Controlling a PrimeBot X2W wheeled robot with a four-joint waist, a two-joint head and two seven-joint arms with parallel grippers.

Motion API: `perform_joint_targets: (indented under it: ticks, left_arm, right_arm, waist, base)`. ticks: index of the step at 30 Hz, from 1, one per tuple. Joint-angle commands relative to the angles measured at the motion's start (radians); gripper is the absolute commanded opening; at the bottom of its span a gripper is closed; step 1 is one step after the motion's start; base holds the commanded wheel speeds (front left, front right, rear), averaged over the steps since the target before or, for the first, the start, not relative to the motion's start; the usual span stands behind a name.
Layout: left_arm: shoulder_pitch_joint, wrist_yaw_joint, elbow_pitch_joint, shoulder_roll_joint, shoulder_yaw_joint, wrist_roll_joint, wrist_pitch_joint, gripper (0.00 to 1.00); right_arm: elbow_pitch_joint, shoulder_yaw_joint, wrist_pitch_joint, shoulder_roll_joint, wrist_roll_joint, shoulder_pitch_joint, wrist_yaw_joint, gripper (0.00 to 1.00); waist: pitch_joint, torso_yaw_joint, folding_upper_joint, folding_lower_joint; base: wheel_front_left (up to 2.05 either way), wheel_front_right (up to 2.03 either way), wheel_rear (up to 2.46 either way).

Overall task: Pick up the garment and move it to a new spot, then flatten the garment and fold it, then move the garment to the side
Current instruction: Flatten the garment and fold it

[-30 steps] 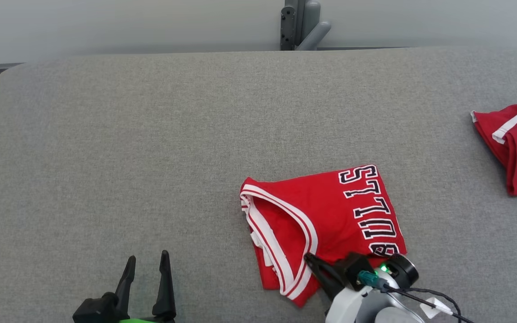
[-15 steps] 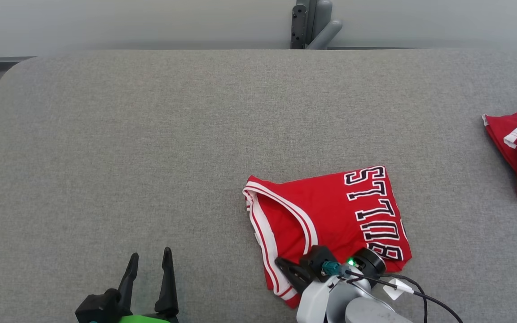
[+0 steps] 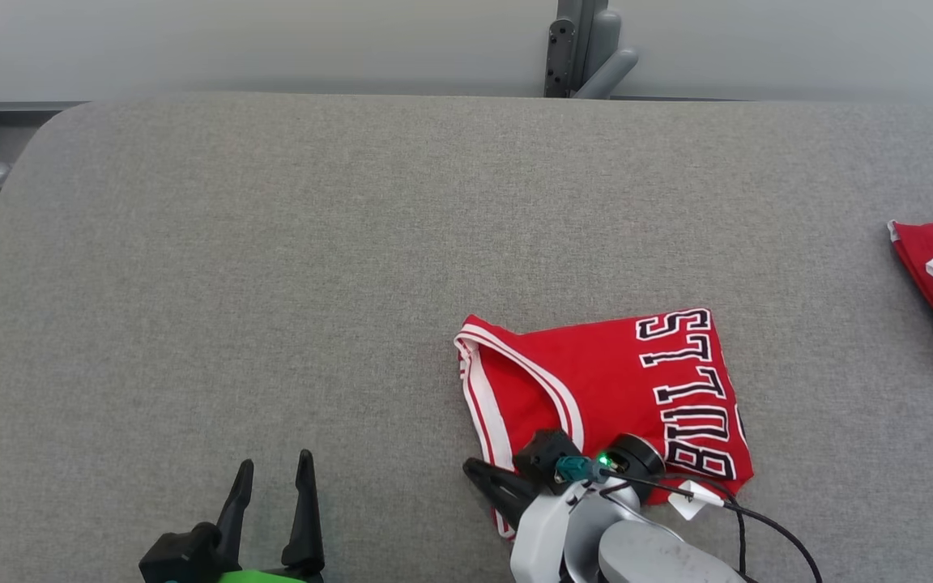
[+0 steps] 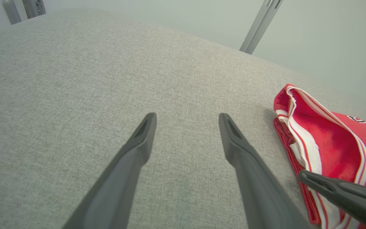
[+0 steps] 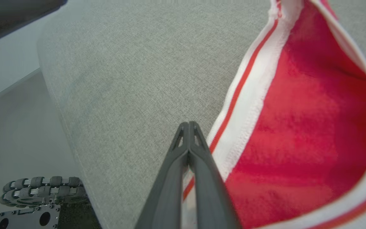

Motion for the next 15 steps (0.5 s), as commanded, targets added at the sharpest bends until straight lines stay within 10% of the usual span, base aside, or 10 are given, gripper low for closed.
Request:
perform_joint_targets:
  ticks: [1, 15]
  left_arm:
    - [-0.009, -0.004, 0.003, 0.002, 0.004, -0.004, -0.002, 1.0]
    - [0.073, 0.004, -0.018, 0.002, 0.059, 0.004, -0.002, 1.0]
  right_arm:
    - [-0.006, 0.007, -0.004, 0.0, 0.011, -0.013, -0.001, 0.0]
    - [-0.173, -0.119, -0.081, -0.059, -0.014, 0.062, -0.001, 0.0]
  waist:
    - [-0.004, 0.002, 0.0041, 0.0]
    - [-0.104, -0.061, 0.0041, 0.0]
  base:
    - [0.0, 0.0, 0.0]
    - [0.0, 0.0, 0.0]
